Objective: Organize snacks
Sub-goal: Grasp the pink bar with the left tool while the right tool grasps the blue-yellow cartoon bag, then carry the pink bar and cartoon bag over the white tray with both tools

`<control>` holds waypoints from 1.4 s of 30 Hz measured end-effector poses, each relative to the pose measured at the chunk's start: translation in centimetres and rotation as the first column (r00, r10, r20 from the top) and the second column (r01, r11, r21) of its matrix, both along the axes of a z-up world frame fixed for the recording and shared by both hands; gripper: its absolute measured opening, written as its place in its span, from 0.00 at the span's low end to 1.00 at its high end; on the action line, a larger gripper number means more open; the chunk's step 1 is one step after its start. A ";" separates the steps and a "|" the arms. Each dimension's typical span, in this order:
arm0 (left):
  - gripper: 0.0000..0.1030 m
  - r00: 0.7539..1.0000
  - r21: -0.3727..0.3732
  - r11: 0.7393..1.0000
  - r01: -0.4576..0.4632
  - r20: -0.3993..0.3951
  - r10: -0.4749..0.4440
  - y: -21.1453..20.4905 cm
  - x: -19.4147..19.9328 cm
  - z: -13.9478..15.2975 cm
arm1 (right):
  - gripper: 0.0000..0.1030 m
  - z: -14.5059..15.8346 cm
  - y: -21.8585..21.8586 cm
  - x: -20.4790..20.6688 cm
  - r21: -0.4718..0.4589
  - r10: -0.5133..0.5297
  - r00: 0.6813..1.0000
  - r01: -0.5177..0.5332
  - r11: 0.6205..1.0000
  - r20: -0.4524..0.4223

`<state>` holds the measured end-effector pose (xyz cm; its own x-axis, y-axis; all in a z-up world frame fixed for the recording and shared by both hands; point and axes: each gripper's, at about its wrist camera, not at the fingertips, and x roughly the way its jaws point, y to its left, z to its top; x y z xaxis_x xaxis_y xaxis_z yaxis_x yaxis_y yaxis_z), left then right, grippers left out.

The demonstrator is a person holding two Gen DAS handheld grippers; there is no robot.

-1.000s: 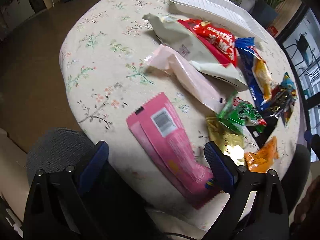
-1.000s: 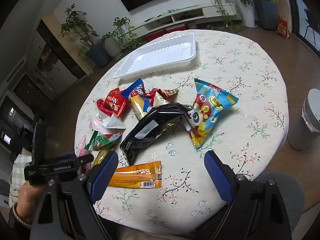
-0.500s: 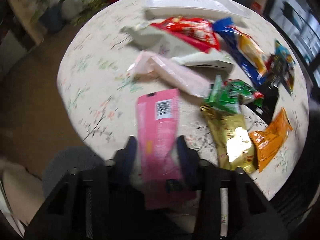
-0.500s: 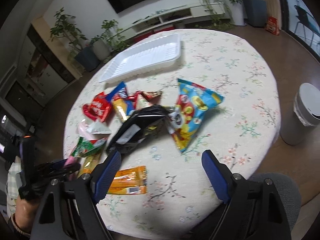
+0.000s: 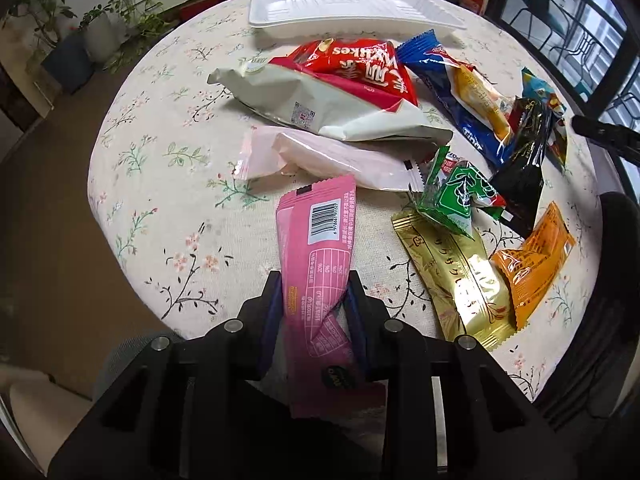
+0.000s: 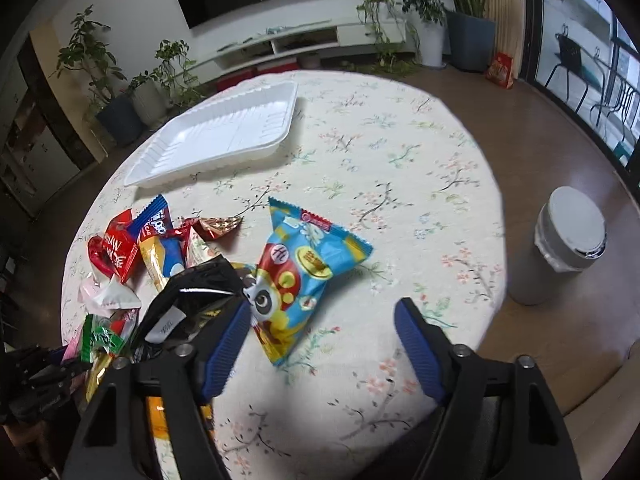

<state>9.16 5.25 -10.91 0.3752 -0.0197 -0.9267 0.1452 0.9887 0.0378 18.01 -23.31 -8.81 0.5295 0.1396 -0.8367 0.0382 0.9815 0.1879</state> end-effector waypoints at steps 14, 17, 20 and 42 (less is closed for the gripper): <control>0.26 0.999 -0.144 0.989 -0.020 0.029 0.025 1.9 0.5 -0.2 | 0.55 -2.7 1.4 4.2 0.109 0.019 0.995 -0.008 0.994 -0.098; 0.26 0.999 -0.174 0.984 -0.025 0.031 0.031 2.3 0.5 -0.2 | 0.51 -2.7 1.0 4.8 0.143 0.012 0.997 -0.001 0.990 -0.076; 0.26 0.998 -0.213 0.976 -0.039 0.029 0.046 2.8 0.5 -0.2 | 0.39 -2.8 0.7 4.6 0.152 0.017 0.998 -0.008 0.988 -0.058; 0.23 0.997 -0.351 0.934 -0.067 0.020 0.079 4.1 -0.3 -0.4 | 0.24 -2.2 0.4 1.5 -0.001 0.061 0.994 -0.061 0.998 -0.095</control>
<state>8.89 9.36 -11.34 0.4188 -0.3113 -0.8531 0.0764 0.9482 -0.3084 19.54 -22.93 -11.04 0.4381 0.1658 -0.8835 -0.0044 0.9832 0.1823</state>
